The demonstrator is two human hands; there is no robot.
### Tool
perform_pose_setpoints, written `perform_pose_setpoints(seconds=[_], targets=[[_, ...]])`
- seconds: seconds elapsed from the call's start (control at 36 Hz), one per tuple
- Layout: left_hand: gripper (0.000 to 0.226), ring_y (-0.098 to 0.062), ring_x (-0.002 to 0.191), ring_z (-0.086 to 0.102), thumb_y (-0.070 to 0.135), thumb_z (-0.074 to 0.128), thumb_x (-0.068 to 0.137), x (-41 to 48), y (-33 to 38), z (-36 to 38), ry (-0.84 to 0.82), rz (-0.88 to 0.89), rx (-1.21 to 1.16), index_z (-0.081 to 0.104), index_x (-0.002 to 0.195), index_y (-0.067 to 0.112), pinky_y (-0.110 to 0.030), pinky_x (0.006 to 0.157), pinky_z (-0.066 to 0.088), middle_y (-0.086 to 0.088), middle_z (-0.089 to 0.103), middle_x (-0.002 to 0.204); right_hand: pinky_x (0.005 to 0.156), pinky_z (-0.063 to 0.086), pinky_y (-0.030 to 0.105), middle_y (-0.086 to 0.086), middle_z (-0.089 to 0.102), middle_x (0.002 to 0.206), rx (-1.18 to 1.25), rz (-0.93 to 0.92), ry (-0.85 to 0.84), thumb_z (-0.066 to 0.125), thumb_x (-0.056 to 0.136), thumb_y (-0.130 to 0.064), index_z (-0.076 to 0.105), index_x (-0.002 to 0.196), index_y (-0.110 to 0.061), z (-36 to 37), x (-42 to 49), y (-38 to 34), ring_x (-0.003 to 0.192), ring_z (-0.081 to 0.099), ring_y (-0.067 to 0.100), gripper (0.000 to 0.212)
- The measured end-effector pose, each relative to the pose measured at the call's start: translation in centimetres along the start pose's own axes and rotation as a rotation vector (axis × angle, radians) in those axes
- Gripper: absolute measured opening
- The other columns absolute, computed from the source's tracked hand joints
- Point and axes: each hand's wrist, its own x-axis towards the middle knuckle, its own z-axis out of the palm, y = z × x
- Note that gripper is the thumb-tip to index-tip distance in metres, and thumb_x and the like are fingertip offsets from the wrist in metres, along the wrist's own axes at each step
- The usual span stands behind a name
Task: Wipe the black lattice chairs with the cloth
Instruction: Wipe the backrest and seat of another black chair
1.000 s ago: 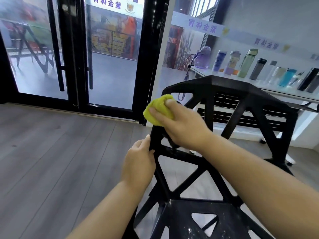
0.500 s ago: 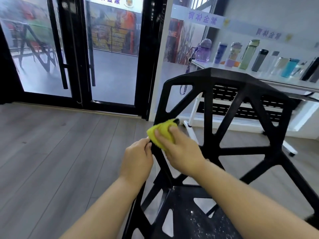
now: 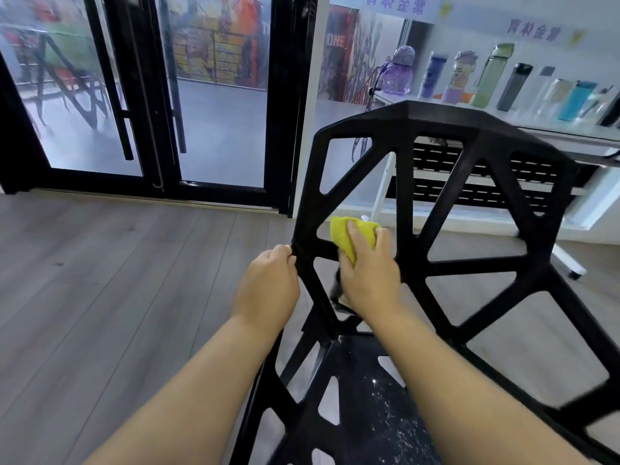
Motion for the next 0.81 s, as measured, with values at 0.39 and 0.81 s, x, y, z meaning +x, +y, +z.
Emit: perform_pose_setpoints(seconds=[0.39,0.81], targets=[[0.025,-0.017,0.064,0.051,0.020,0.042,0.098,0.0,0.2,0.3,0.002,0.010,0.089,0.061,0.098,0.004,-0.012,0.048,0.031,-0.002,0.055,0.079,0.043,0.042,0.030,0.029,0.048,0.115,-0.041,0.026,-0.005,0.074,0.073,-0.008,0.037,0.119,-0.016,0.7,-2.0,5.6,0.066,0.058,0.038,0.059],[0.023,-0.009,0.060,0.050,0.022,0.045,0.098,-0.3,0.1,0.1,0.022,0.006,0.061,0.062,0.096,0.007,-0.014,0.049,0.037,0.003,0.054,0.074,0.069,0.038,0.033,0.018,0.032,0.133,0.153,0.570,0.175,0.052,0.091,-0.012,0.036,0.132,-0.004,1.6,-4.7,9.9,0.092,0.055,0.042,0.045]])
